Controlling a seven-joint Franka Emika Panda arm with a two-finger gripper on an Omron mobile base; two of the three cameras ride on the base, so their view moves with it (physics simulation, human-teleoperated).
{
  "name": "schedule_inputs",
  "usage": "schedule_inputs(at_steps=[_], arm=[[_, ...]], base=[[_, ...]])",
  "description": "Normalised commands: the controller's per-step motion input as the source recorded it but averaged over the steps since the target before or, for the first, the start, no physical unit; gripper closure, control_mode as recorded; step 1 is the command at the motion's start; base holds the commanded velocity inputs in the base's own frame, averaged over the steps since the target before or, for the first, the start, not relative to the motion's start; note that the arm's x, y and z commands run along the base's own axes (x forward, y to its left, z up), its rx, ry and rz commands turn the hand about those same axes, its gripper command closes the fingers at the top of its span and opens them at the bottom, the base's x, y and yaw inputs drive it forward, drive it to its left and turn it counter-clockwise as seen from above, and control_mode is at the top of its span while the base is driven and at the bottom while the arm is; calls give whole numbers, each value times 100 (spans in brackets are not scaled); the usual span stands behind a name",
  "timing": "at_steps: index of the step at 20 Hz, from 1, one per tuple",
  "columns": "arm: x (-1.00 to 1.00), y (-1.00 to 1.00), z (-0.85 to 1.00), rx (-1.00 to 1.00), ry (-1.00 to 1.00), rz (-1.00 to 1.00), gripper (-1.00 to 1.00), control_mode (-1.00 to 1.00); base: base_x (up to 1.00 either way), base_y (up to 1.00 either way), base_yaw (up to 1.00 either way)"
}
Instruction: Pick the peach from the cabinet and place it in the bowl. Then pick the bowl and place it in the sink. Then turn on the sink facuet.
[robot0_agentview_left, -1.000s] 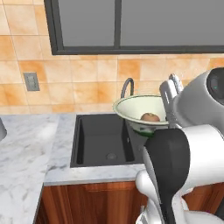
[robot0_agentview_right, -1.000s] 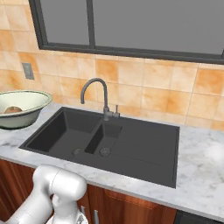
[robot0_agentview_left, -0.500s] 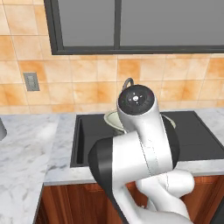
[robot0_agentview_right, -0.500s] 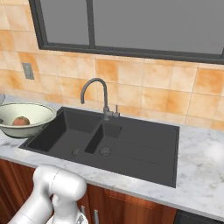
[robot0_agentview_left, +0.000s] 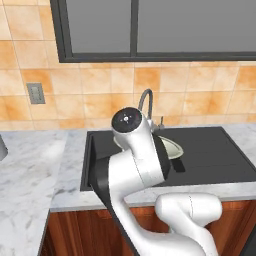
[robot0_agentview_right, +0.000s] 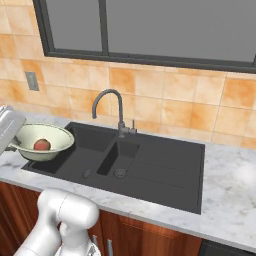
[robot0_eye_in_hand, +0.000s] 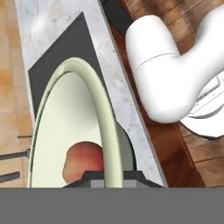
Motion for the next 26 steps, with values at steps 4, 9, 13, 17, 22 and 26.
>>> schedule_inputs(at_steps=[4, 9, 13, 17, 22, 26], arm=[[77, 21, -66, 3, 0, 2, 100, -100], [73, 9, -58, 1, 0, 11, 100, -100], [63, 4, -37, 0, 0, 1, 100, -100], [50, 0, -33, 0, 0, 0, 100, -100], [42, 4, -45, 1, 0, 0, 100, -100], [15, 0, -36, 4, 0, 0, 100, -100]], base=[[0, 0, 0], [0, 0, 0], [0, 0, 0], [0, 0, 0], [0, 0, 0], [0, 0, 0]])
